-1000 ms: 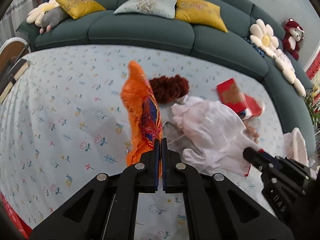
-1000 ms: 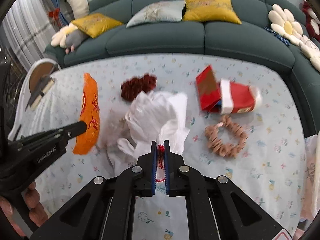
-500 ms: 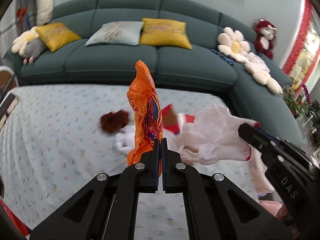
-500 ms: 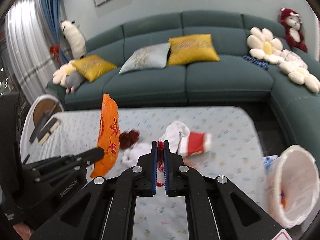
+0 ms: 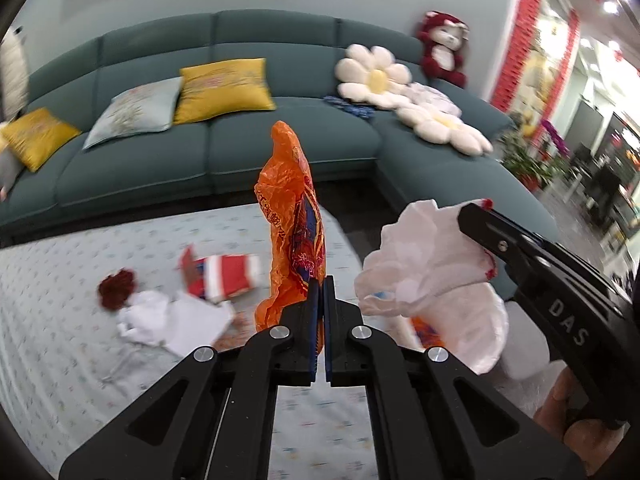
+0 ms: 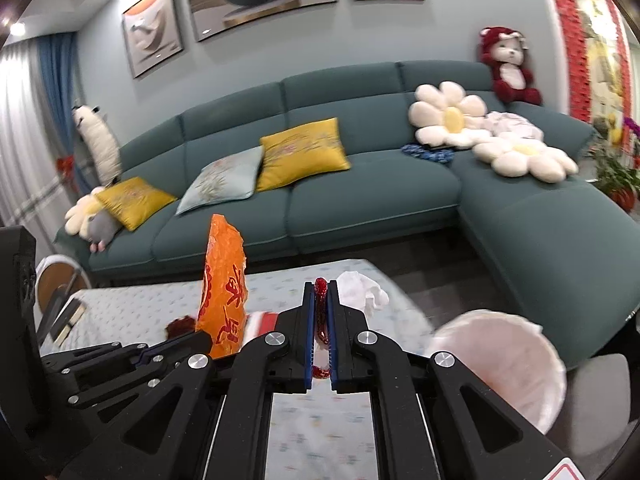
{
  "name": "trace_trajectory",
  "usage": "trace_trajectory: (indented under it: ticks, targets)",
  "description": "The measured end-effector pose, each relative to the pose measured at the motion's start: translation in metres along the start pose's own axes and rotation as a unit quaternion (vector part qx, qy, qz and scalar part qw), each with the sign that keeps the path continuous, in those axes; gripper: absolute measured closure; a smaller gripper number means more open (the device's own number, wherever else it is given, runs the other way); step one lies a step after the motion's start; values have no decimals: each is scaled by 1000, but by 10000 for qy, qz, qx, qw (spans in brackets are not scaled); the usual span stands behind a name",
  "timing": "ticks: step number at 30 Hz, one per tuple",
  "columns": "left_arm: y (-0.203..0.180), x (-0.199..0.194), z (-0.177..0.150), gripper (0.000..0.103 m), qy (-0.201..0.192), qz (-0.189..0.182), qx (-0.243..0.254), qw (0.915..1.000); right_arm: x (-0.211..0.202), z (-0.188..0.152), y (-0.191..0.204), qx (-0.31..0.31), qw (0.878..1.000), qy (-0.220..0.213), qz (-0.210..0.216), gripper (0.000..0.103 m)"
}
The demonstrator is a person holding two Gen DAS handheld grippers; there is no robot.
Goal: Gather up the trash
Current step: 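Carry both items over the bin and open both tools to drop them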
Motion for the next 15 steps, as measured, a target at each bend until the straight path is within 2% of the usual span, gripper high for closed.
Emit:
trace_trajectory:
  ticks: [7,15]
  targets:
    - [-66,23,1,101,199,-365,438,9982,-15,-3,-68,317,9987,-81,-391,98]
    - [-127,50,-10,101,489,-680,898,9924,-15,-18,-133,724,9946,74,-736,98]
Point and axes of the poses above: each gripper's, at about its wrist camera, not at the fingertips, and x roughly the way its jaws point, y to its left, z to its top, the point moved 6 cm from there along x, roughly the way its jaws point
